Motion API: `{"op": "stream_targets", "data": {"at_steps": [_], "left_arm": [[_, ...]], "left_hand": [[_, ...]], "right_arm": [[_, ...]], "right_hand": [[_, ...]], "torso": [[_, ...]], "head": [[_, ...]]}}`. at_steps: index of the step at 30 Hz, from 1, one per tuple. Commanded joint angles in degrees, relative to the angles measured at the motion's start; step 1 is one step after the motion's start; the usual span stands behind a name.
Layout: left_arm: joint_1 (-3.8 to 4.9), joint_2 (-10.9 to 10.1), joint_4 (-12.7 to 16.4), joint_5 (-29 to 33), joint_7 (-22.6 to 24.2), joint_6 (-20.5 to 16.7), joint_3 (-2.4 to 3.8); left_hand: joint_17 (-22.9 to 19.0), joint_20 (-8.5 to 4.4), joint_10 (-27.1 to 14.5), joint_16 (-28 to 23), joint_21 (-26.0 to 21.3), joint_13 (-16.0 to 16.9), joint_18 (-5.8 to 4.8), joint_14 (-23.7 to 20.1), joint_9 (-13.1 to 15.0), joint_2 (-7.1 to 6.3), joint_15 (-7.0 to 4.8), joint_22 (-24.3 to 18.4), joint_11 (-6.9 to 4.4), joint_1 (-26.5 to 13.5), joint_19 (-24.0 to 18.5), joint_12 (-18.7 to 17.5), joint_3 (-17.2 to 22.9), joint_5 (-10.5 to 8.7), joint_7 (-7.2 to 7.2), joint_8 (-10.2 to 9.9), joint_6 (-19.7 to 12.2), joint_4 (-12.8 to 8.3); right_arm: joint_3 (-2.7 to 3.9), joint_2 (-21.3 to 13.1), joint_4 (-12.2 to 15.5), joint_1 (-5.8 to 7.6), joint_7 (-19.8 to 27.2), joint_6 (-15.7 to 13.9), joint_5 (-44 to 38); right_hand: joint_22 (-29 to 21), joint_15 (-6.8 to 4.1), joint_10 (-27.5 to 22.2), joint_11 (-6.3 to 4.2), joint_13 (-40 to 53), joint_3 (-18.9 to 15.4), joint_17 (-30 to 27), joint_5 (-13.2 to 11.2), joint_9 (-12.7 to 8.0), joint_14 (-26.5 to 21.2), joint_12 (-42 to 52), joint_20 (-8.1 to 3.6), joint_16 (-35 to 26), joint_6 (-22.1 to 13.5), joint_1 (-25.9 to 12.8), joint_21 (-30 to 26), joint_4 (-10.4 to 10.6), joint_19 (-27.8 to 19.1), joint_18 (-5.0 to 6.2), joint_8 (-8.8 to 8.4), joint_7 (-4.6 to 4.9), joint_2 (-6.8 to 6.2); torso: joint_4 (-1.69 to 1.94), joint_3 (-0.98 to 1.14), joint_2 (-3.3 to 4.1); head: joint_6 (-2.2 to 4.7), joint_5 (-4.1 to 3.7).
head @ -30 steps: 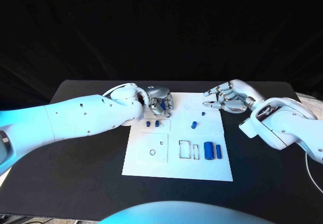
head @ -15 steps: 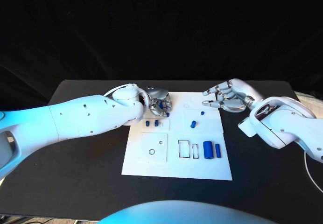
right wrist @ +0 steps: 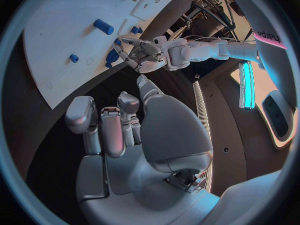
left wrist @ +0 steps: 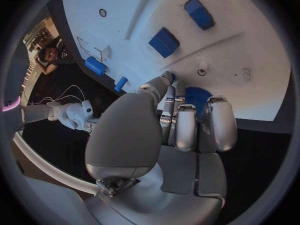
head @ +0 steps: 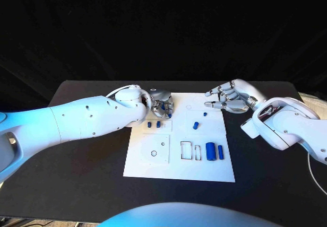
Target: Assemble the parts on the task board
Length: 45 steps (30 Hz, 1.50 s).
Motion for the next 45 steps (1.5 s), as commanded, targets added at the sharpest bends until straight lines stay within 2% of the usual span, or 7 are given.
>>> {"op": "stream_targets", "data": {"at_steps": [1,19,23,28,35,41,45], "left_arm": [[-0.05,0.36,-0.1,-0.41,0.11,1.13,0.02],[-0.39,1.14,-0.99,-0.2,-0.36,2.64,0.01],[-0.4,1.19,-1.08,-0.19,-1.04,3.14,0.01],[-0.42,1.14,-1.19,-0.14,-0.62,1.26,0.02],[-0.45,0.77,-0.71,1.36,0.9,-1.83,0.07],[-0.45,-0.61,1.02,3.05,1.17,-3.12,0.59],[-0.38,-2.14,2.57,4.65,1.0,-3.38,1.42]], "left_hand": [[-0.1,-0.11,0.56,0.11,0.24,-0.1,-0.92,2.49,-0.09,0.13,-0.31,2.13,-0.03,-0.24,1.45,-0.44,0.41,-0.21,-0.14,-0.36,0.48,-0.11],[-0.31,-0.13,1.71,0.18,0.41,-0.29,-0.93,2.52,-0.34,0.71,-0.38,2.44,-0.21,-0.06,1.34,-1.09,1.77,-0.21,-0.18,-0.64,1.36,-0.71],[-0.17,-0.07,3.28,0.43,0.62,-0.12,-0.97,2.59,-0.38,1.51,-0.27,2.74,-0.52,0.74,1.31,-1.13,3.15,-0.26,0.02,-0.59,2.41,-1.68],[0.44,-0.05,5.58,1.07,1.86,0.53,-1.23,2.78,-0.4,2.44,-0.25,3.94,-0.72,2.02,1.64,-0.83,5.26,-0.4,0.41,-0.47,3.93,-3.69],[0.46,-0.07,6.28,1.25,2.38,0.94,-1.33,2.86,-0.46,2.51,-0.23,4.47,-0.72,1.49,1.78,-0.97,5.99,-0.51,0.4,-0.52,4.77,-4.42],[0.21,0.01,6.17,1.17,2.36,1.04,-1.32,2.82,-0.64,2.21,-0.1,4.5,-0.55,0.78,1.73,-1.48,6.24,-0.67,0.5,-0.92,4.71,-4.72],[0.06,0.05,6.1,1.11,2.35,1.06,-1.31,2.79,-0.72,2.09,-0.06,4.51,-0.47,0.54,1.71,-1.69,6.32,-0.69,0.54,-1.09,4.64,-4.83]], "right_arm": [[0.0,0.06,0.12,-0.04,0.4,0.59,-0.44],[0.0,0.02,0.25,-0.03,0.22,0.72,-0.44],[0.0,0.03,0.24,-0.03,0.21,0.74,-0.44],[0.0,0.06,0.22,-0.03,0.23,0.76,-0.44],[0.0,0.16,0.14,-0.03,0.26,0.81,-0.44],[0.0,0.19,0.03,-0.03,0.27,0.86,-0.44],[0.0,0.2,-0.04,-0.03,0.26,0.88,-0.41]], "right_hand": [[0.02,-0.05,-0.52,-0.01,-0.01,-0.34,0.05,0.25,0.08,2.58,-0.22,0.12,-0.23,0.35,0.46,-0.35,-0.1,-0.38,0.54,0.1,-0.04,0.03],[0.02,-0.05,-0.52,-0.01,-0.01,-0.34,0.05,0.25,0.08,2.58,-0.22,0.12,-0.23,0.35,0.46,-0.35,-0.1,-0.38,0.54,0.1,-0.04,0.03],[0.06,-0.05,-0.45,-0.01,0.06,-0.35,0.11,0.27,0.09,2.6,-0.11,0.11,-0.2,0.37,0.54,-0.35,-0.1,-0.34,0.53,0.11,-0.04,0.11],[0.06,-0.05,-0.45,-0.01,0.06,-0.35,0.11,0.27,0.09,2.6,-0.11,0.11,-0.2,0.37,0.54,-0.35,-0.1,-0.34,0.53,0.11,-0.04,0.12],[0.06,-0.05,-0.45,-0.01,0.06,-0.35,0.11,0.27,0.09,2.6,-0.11,0.11,-0.2,0.37,0.54,-0.35,-0.1,-0.34,0.53,0.11,-0.04,0.12],[0.04,-0.05,-0.44,-0.01,0.06,-0.37,0.11,0.28,0.1,2.61,-0.08,0.11,-0.22,0.39,0.54,-0.37,-0.08,-0.35,0.54,0.11,-0.04,0.16],[0.04,-0.05,-0.44,-0.01,0.06,-0.37,0.11,0.28,0.1,2.61,-0.08,0.11,-0.22,0.39,0.54,-0.37,-0.08,-0.35,0.54,0.11,-0.04,0.16]], "torso": [[-0.06,0.02,0.0],[-0.04,0.02,0.0],[-0.01,-0.03,-0.03],[-0.03,0.0,-0.04],[-0.03,-0.07,-0.03],[0.02,-0.03,-0.03],[0.04,0.02,-0.07]], "head": [[-0.02,0.01],[-0.25,-0.29],[-0.25,-0.26],[-0.2,-0.26],[-0.11,-0.3],[-0.04,-0.35],[-0.03,-0.41]]}}
